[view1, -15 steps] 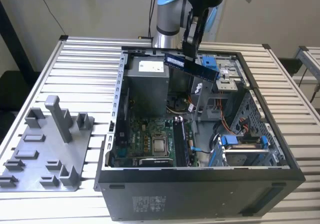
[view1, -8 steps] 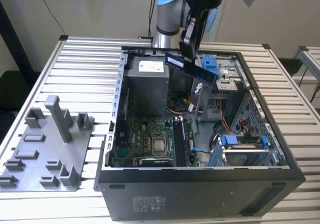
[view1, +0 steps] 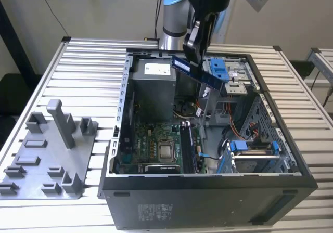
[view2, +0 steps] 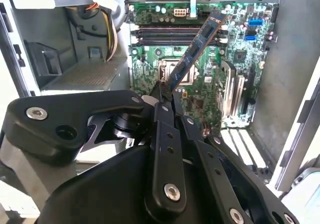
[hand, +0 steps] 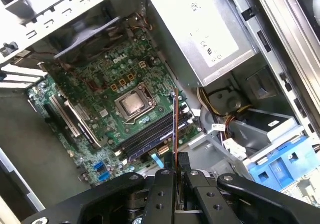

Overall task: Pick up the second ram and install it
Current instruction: 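Insert the second ram into the second slot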

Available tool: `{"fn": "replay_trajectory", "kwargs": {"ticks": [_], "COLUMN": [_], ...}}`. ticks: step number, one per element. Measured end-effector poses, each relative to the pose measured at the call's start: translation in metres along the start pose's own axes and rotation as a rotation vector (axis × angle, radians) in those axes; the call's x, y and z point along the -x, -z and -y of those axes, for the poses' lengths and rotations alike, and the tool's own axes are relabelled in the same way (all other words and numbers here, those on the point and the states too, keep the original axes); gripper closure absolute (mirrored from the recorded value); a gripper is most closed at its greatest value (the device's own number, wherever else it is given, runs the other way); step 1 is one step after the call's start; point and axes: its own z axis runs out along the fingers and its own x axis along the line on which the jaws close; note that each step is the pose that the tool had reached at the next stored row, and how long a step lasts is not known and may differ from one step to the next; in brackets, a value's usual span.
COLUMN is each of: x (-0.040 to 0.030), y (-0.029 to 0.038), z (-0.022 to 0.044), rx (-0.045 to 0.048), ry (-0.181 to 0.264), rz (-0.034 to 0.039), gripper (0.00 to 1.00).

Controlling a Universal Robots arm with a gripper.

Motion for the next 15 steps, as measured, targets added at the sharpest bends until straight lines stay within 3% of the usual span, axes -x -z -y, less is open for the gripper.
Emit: {"fn": "replay_trajectory", "kwargs": {"ticks": [15], "x": [0.0012], "y": [-0.0010], "z": [-0.0011], "rx": [-0.0075], "ry": [-0.120], "rz": [0.0023], "gripper": [0.86]}}
